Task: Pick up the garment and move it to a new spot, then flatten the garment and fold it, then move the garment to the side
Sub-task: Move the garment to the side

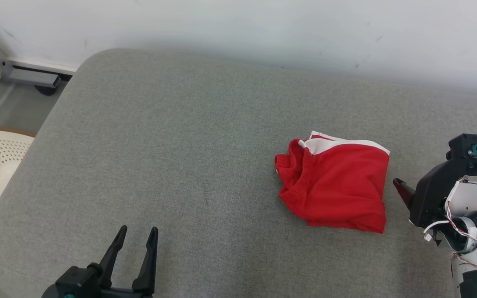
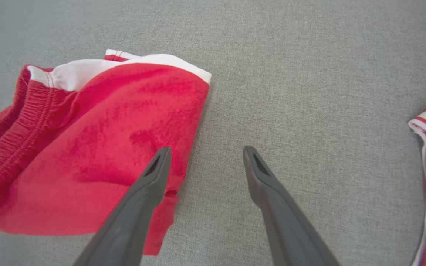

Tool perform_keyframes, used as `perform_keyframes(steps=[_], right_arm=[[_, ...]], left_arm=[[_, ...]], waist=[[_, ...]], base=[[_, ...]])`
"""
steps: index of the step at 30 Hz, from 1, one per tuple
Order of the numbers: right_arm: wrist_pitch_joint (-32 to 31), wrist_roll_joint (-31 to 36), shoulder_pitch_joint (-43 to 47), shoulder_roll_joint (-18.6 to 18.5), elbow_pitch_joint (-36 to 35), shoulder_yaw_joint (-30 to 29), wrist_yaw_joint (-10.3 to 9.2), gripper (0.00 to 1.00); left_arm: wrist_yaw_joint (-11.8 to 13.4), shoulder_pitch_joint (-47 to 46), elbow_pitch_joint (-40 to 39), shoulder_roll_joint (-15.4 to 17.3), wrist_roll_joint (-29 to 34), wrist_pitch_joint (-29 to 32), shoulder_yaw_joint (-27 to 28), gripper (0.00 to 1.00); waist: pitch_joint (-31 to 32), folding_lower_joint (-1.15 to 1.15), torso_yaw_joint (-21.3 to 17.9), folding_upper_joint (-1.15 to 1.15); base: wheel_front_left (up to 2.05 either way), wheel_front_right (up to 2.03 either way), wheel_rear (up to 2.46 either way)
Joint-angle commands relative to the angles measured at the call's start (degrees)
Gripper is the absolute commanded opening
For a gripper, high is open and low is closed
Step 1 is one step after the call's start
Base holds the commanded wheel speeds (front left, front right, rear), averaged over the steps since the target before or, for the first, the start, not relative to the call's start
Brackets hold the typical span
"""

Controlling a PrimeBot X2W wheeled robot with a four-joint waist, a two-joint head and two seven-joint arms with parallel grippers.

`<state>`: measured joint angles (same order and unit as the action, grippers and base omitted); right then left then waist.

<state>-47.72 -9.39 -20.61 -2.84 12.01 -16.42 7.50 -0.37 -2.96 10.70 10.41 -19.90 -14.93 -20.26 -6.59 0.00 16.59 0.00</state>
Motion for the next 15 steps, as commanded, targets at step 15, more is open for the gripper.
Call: perform_keyframes(steps=[15], right_arm=[[7.5,-2.4,-7.0,-0.2,17.9,0.0,-0.03,1.00]], left_arm=[[0.3,-1.7,0.2,0.0,-0.5,-0.2,-0.6,1.00]], waist=[[-2.4,0.00,2.2,0.00]], base=[[0.00,0.00,0.00]])
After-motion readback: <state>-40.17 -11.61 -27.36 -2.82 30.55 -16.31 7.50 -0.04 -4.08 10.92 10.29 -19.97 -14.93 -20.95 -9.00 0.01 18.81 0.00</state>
